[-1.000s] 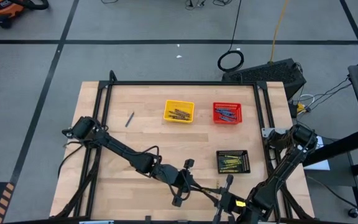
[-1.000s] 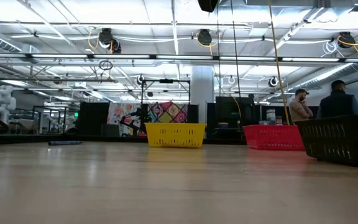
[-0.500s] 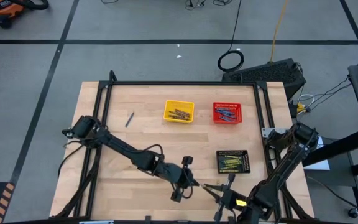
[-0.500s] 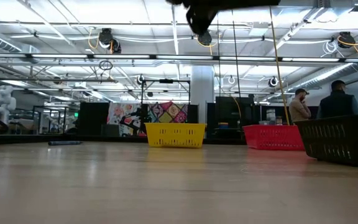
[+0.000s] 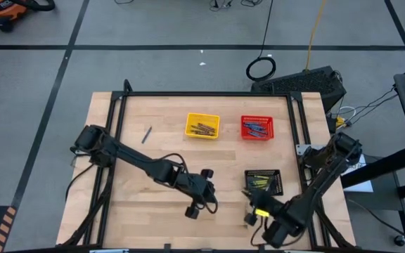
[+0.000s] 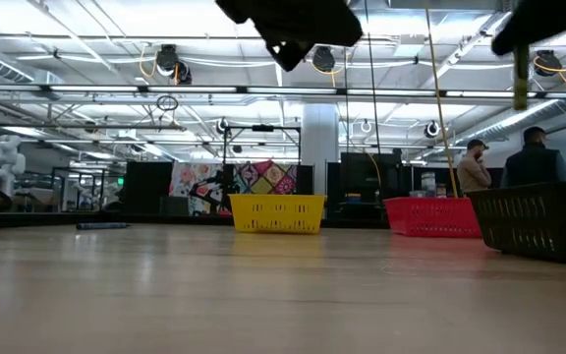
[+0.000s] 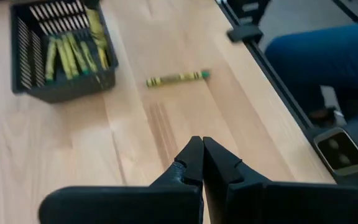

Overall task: Sort crayons
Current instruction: Put the green crayon into the black bin, then put the blue crayon into the red bin

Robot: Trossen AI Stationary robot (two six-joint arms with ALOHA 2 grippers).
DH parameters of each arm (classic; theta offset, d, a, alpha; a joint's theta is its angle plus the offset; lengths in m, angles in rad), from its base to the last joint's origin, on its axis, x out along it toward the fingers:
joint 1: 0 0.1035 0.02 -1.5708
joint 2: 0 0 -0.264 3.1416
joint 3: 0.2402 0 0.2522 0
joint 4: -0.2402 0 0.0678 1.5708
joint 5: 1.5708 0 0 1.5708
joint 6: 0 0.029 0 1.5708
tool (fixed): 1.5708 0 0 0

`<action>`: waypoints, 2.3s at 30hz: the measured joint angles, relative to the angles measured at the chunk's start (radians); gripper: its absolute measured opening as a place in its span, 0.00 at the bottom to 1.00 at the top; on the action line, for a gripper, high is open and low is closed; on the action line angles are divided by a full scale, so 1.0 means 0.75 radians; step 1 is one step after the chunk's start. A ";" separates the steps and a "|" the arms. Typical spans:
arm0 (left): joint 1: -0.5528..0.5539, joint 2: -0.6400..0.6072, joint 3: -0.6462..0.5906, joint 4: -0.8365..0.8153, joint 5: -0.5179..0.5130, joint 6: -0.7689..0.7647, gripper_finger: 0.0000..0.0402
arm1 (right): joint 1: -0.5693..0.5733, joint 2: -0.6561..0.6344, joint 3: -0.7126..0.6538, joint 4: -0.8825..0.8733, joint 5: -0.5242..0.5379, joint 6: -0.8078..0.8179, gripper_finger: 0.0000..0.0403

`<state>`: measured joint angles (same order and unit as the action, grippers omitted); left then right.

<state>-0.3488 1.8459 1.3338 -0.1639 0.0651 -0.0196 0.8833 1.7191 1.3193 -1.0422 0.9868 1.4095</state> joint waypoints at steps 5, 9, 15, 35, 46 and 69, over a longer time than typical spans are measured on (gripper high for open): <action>0.026 -0.031 0.001 -0.124 0.076 -0.001 0.00 | -0.064 -0.003 0.000 -0.139 -0.210 0.025 0.01; 0.051 -0.031 0.001 -0.223 0.042 -0.001 0.00 | -0.115 -0.005 0.000 -0.217 -0.373 0.016 0.01; 0.066 -0.031 0.001 -0.261 0.021 -0.002 0.00 | -0.173 -0.005 0.000 -0.301 -0.569 -0.059 0.01; 0.099 -0.031 0.001 -0.642 -0.173 0.000 0.00 | -0.423 0.005 0.000 -0.330 -1.117 -0.507 0.01; 0.224 -0.031 0.001 -0.802 -0.075 0.000 0.00 | -0.452 0.040 0.000 -0.365 -1.145 -0.604 0.19; 0.421 -0.031 0.001 -1.160 -0.150 0.102 0.14 | -0.452 0.040 -0.001 -0.423 -1.033 -0.534 0.28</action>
<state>-0.0334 1.8225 1.3342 -1.0342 -0.0473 0.0567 0.5446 1.7489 1.3190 -1.3594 0.2123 1.0092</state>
